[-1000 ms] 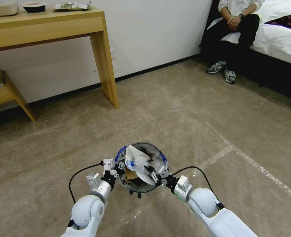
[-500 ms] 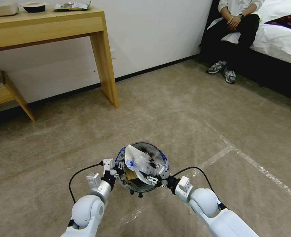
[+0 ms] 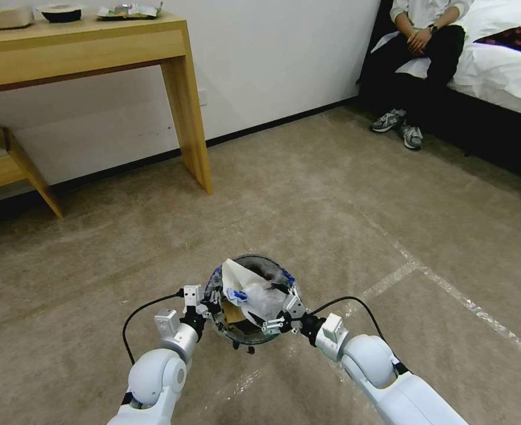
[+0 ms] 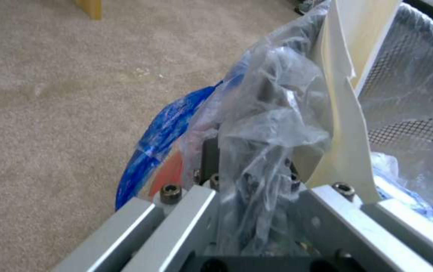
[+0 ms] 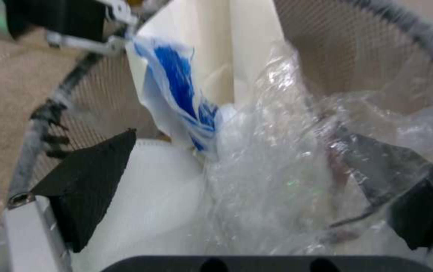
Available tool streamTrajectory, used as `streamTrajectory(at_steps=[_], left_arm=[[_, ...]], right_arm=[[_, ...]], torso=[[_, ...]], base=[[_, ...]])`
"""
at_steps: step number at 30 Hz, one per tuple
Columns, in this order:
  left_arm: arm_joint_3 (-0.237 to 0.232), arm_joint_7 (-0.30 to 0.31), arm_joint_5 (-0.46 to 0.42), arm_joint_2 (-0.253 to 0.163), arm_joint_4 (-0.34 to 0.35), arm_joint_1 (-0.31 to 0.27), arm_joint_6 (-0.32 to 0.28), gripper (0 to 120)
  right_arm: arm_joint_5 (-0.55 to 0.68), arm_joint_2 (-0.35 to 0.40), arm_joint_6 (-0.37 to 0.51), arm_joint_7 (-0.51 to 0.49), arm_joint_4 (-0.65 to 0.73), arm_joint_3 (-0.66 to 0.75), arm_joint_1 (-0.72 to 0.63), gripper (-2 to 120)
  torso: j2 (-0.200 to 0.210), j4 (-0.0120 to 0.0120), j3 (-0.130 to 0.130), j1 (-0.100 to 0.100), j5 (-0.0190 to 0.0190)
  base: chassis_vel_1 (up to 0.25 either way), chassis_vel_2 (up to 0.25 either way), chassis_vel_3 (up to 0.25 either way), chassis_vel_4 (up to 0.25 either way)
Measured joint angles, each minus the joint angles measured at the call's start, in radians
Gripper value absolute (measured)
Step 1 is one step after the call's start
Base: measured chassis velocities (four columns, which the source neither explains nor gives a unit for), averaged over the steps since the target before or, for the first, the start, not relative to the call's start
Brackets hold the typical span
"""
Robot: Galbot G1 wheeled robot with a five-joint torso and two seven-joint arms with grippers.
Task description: Pick up the trash bin and place the garbage on the floor into it.
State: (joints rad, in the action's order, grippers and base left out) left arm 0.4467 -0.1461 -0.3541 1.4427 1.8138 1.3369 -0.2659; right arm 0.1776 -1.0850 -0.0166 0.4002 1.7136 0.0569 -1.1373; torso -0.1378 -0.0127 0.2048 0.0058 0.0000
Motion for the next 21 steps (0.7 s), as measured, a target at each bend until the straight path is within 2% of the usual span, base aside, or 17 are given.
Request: streamTrajectory(at_steps=[21], left_arm=[[-0.002, 0.002, -0.002, -0.005, -0.026, -0.004, -0.005, 1]], right_arm=[[0.031, 0.027, -0.011, 0.013, 0.057, 0.017, -0.014, 100]], torso=[[0.000, 0.0000, 0.000, 0.000, 0.0000]], base=[[0.000, 0.000, 0.000, 0.000]])
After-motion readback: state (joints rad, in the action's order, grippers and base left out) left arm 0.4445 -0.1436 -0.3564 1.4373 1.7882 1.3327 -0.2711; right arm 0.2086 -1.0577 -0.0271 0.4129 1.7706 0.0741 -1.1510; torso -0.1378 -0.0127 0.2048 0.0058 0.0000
